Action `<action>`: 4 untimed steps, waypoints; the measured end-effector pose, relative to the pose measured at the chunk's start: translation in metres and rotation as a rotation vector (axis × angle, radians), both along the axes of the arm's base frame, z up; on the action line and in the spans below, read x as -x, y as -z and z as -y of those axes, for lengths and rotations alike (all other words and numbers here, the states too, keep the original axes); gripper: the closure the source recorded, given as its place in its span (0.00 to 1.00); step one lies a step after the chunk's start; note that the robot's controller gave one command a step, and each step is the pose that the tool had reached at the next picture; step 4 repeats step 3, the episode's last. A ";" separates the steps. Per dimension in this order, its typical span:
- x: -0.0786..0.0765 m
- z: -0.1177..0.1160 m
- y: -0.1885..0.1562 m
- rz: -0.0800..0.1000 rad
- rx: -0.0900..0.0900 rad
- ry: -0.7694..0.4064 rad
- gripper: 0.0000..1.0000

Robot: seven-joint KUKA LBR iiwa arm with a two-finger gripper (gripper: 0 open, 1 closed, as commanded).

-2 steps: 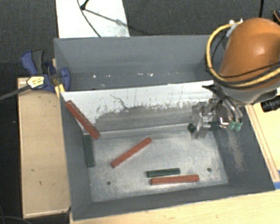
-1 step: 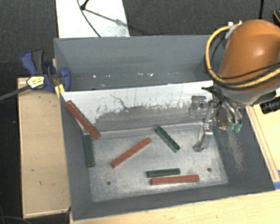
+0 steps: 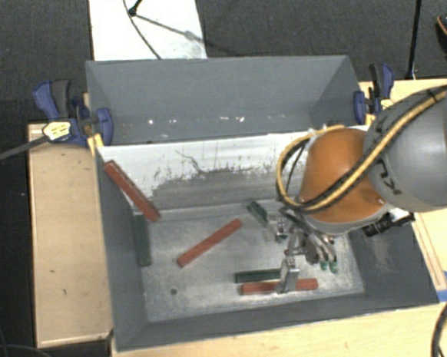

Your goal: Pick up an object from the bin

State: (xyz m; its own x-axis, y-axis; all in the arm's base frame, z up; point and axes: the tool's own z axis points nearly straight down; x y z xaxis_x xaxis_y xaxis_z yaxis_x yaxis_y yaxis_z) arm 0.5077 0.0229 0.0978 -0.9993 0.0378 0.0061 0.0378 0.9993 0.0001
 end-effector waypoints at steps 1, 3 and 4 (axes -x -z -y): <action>0.015 0.029 0.029 0.003 0.001 -0.056 0.00; 0.003 0.007 -0.124 0.017 0.000 -0.058 1.00; 0.003 0.007 -0.124 0.017 0.000 -0.058 1.00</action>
Offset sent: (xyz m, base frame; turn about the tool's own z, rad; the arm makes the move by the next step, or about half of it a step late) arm -0.0143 -0.0273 -0.0278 -0.0585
